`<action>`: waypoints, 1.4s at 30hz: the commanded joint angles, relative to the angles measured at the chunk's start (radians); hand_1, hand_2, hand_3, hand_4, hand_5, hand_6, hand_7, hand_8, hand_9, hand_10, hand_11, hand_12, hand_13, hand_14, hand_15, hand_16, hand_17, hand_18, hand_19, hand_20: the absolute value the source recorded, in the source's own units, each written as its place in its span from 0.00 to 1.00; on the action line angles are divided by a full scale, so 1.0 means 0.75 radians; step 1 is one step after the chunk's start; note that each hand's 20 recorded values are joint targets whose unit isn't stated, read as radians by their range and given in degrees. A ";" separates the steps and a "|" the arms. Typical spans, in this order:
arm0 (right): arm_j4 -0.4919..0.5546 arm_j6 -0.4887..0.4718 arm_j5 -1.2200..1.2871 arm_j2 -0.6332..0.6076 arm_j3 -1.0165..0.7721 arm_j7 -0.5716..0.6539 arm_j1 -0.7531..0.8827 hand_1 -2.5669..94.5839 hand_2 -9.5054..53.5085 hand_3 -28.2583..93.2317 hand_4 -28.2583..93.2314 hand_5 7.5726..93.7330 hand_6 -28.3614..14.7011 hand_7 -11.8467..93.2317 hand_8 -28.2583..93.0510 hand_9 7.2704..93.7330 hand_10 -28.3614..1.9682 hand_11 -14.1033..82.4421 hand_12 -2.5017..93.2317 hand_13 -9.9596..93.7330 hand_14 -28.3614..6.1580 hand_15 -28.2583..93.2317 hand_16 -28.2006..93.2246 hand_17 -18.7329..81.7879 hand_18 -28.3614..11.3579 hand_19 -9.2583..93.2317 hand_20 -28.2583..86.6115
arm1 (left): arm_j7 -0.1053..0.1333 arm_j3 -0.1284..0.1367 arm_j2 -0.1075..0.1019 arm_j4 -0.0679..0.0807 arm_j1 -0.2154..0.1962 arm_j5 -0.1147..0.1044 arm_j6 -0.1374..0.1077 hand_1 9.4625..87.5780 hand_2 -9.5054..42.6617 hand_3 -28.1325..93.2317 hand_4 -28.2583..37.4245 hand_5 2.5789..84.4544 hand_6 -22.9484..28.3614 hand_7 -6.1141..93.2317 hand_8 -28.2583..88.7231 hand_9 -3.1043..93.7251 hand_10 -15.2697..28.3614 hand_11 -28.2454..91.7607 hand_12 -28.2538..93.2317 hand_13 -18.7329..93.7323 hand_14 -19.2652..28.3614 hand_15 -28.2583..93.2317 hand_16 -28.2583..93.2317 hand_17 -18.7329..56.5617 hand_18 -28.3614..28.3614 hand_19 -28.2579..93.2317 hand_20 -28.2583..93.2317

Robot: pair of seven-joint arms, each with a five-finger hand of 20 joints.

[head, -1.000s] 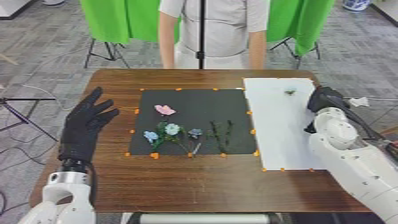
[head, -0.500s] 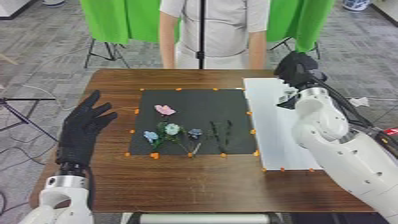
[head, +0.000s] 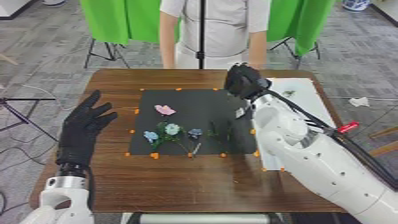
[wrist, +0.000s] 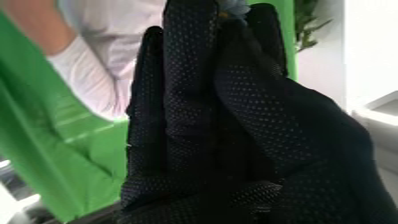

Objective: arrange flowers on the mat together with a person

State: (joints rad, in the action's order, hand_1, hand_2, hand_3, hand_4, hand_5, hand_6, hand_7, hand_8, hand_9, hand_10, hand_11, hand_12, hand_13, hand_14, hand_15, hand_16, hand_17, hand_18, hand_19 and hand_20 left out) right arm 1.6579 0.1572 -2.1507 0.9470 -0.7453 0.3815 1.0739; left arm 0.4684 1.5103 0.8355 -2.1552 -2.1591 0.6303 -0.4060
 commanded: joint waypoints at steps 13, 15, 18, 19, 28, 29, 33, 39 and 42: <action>-0.014 -0.132 -0.082 0.074 0.025 -0.002 0.081 0.68 0.00 0.81 0.00 0.85 0.73 0.29 0.23 0.80 0.65 0.21 0.33 0.83 0.87 0.57 0.51 0.55 0.58 1.00 0.24 | -0.036 -0.009 0.021 0.014 0.032 0.014 0.006 0.21 0.32 0.88 0.03 0.41 0.55 0.18 0.16 0.42 0.77 0.44 0.31 0.42 0.98 0.67 0.16 0.16 0.97 0.67 0.41; -0.013 -0.148 -0.098 0.080 0.020 -0.009 0.092 0.68 0.00 0.81 0.00 0.84 0.73 0.29 0.23 0.80 0.65 0.21 0.33 0.82 0.87 0.57 0.50 0.54 0.57 0.99 0.24 | -0.043 -0.008 0.026 0.015 0.033 0.018 0.008 0.21 0.32 0.88 0.03 0.41 0.55 0.18 0.16 0.42 0.77 0.44 0.31 0.42 0.98 0.67 0.16 0.16 0.97 0.67 0.41; -0.007 -0.151 -0.099 0.094 0.018 -0.007 0.108 0.68 0.00 0.81 0.00 0.84 0.73 0.29 0.23 0.79 0.65 0.21 0.33 0.82 0.87 0.57 0.50 0.55 0.57 0.98 0.25 | -0.047 -0.005 0.027 0.014 0.034 0.022 0.009 0.21 0.32 0.87 0.03 0.41 0.55 0.18 0.16 0.42 0.77 0.44 0.31 0.42 0.98 0.67 0.16 0.16 0.97 0.67 0.41; -0.004 -0.151 -0.107 0.094 0.022 -0.004 0.111 0.68 0.00 0.81 0.00 0.84 0.73 0.29 0.23 0.79 0.65 0.21 0.33 0.82 0.87 0.57 0.50 0.54 0.57 0.98 0.25 | -0.048 -0.006 0.029 0.015 0.035 0.021 0.010 0.21 0.32 0.88 0.03 0.41 0.55 0.18 0.16 0.42 0.77 0.44 0.31 0.42 0.98 0.67 0.16 0.16 0.97 0.67 0.41; 0.016 -0.173 -0.178 0.090 0.028 0.017 0.151 0.64 0.00 0.81 0.00 0.80 0.74 0.29 0.21 0.74 0.61 0.29 0.26 0.80 0.81 0.59 0.49 0.55 0.45 0.84 0.36 | -0.065 0.003 0.035 0.013 0.027 0.031 0.021 0.21 0.32 0.87 0.03 0.41 0.55 0.18 0.16 0.42 0.77 0.44 0.31 0.43 0.98 0.68 0.16 0.16 0.97 0.67 0.41; 0.018 -0.184 -0.180 0.091 0.023 0.014 0.155 0.64 0.00 0.81 0.00 0.79 0.75 0.29 0.21 0.73 0.61 0.30 0.25 0.79 0.80 0.60 0.48 0.54 0.43 0.84 0.37 | -0.068 0.004 0.036 0.012 0.024 0.031 0.020 0.21 0.32 0.87 0.03 0.41 0.55 0.18 0.16 0.42 0.77 0.44 0.31 0.43 0.99 0.69 0.16 0.16 0.97 0.67 0.41; 0.026 -0.182 -0.189 0.083 0.020 0.033 0.160 0.61 0.00 0.81 0.00 0.74 0.77 0.28 0.20 0.69 0.57 0.35 0.19 0.79 0.78 0.62 0.47 0.52 0.38 0.85 0.40 | -0.061 -0.002 0.032 0.012 0.026 0.028 0.013 0.21 0.32 0.87 0.03 0.41 0.56 0.18 0.16 0.42 0.77 0.44 0.31 0.43 0.99 0.69 0.16 0.16 0.97 0.67 0.41; 0.070 -0.183 -0.191 0.074 -0.006 0.060 0.163 0.58 0.00 0.83 0.00 0.73 0.77 0.28 0.19 0.66 0.56 0.35 0.18 0.76 0.74 0.64 0.46 0.51 0.35 0.87 0.41 | -0.070 0.002 0.033 0.008 0.016 0.030 0.012 0.21 0.32 0.87 0.03 0.41 0.56 0.18 0.17 0.42 0.77 0.44 0.31 0.43 0.99 0.70 0.15 0.16 0.97 0.67 0.41; 0.104 -0.187 -0.200 0.058 -0.019 0.051 0.169 0.57 0.00 0.83 0.00 0.71 0.77 0.27 0.17 0.65 0.56 0.34 0.18 0.75 0.73 0.65 0.46 0.50 0.33 0.87 0.41 | -0.071 0.008 0.033 0.003 0.003 0.032 0.012 0.21 0.33 0.87 0.04 0.41 0.56 0.18 0.17 0.42 0.77 0.44 0.31 0.43 0.99 0.69 0.15 0.16 0.97 0.67 0.41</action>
State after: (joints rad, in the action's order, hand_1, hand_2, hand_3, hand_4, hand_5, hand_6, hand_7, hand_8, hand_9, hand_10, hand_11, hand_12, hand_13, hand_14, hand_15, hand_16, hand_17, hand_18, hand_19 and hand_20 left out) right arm 1.6808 0.0262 -2.2788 1.0101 -0.7338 0.4184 1.1951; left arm 0.4277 1.5096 0.8509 -2.1496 -2.1316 0.6475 -0.4014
